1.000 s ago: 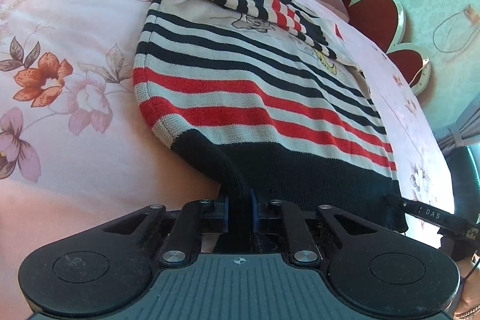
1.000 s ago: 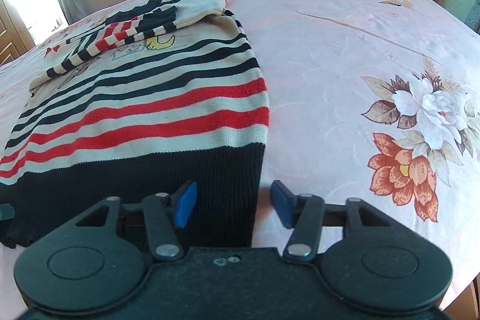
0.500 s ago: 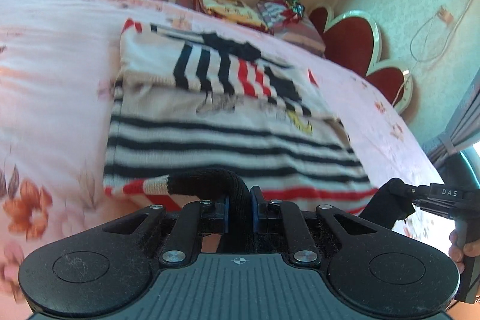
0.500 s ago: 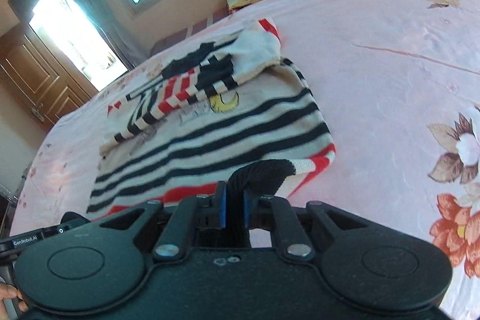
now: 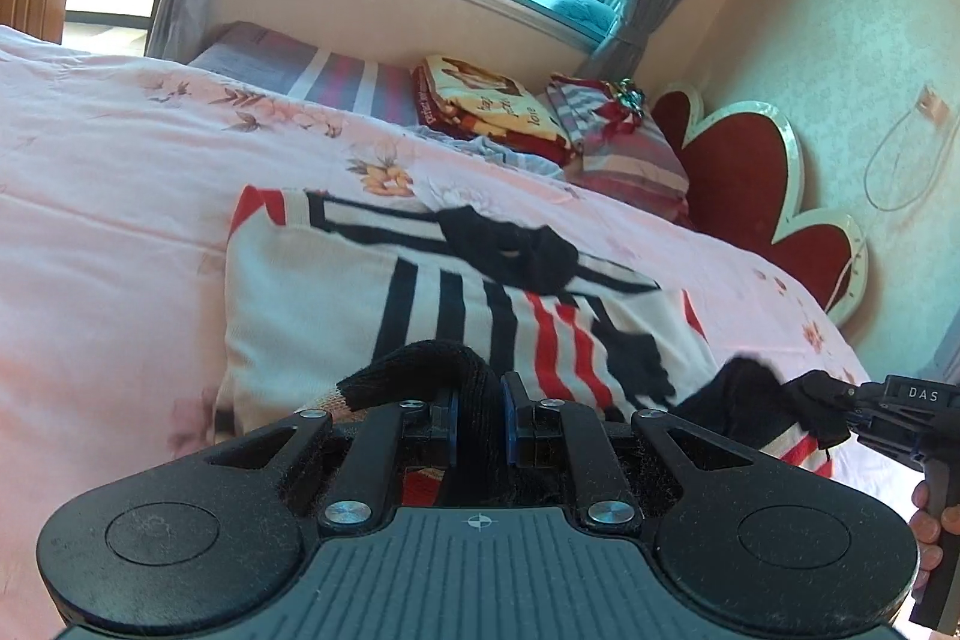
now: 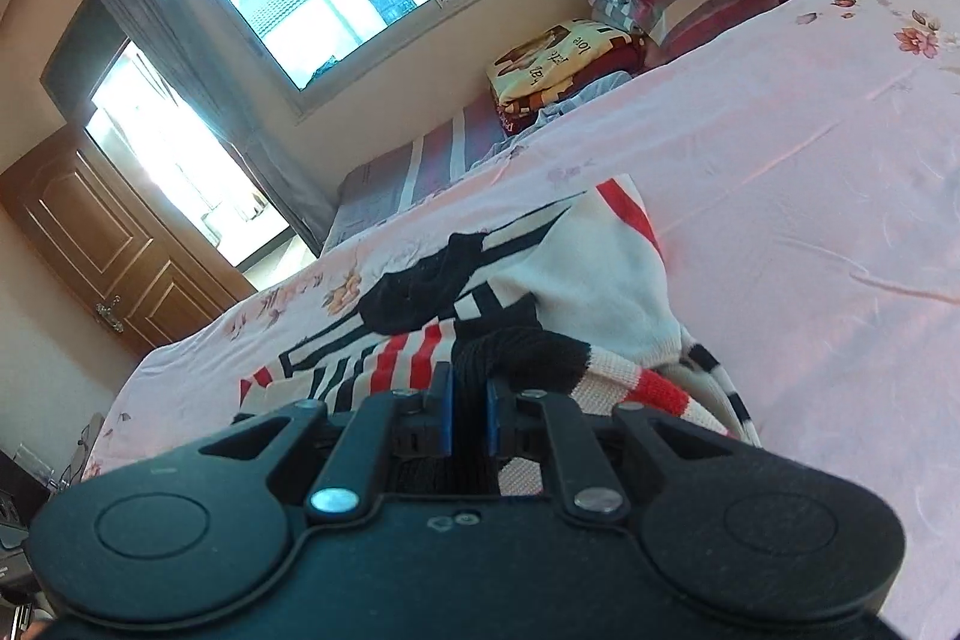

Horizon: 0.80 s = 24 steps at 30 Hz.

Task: Fold small clothes
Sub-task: 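Lift the held hem with both tools, fold it over onto the collar, release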

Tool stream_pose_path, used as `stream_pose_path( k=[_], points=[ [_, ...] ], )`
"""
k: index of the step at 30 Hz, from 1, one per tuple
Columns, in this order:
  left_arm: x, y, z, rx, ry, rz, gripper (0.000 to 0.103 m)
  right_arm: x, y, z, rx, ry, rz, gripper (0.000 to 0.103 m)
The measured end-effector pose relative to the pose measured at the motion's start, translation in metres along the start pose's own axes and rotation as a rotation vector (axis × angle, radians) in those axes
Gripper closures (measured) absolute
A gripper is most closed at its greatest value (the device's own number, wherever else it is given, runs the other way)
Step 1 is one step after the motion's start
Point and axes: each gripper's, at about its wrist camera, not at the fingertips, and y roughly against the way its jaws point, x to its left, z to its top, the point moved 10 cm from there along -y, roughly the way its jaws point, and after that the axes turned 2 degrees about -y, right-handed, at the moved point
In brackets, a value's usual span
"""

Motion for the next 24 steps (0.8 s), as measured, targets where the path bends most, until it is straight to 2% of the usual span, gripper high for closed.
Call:
stream_pose_path(
  k=[11,17,21,24],
  points=[
    [0.029,-0.085,0.051,0.001,0.078,0.061,0.089,-0.012,-0.084,0.046,0.007,-0.047,-0.011,0.093],
    [0.051,-0.133,0.051,0.089,0.164,0.09,0.089,-0.043,-0.131,0.055,0.067,-0.202,-0.031,0.093],
    [0.06,-0.154,0.052,0.121,0.241,0.103,0.089,-0.054,-0.154,0.054,0.093,-0.224,-0.055,0.093],
    [0.059,-0.163,0.058,0.135,0.245,0.106,0.087,-0.058,-0.165,0.058,0.089,-0.23,-0.077,0.09]
  ],
)
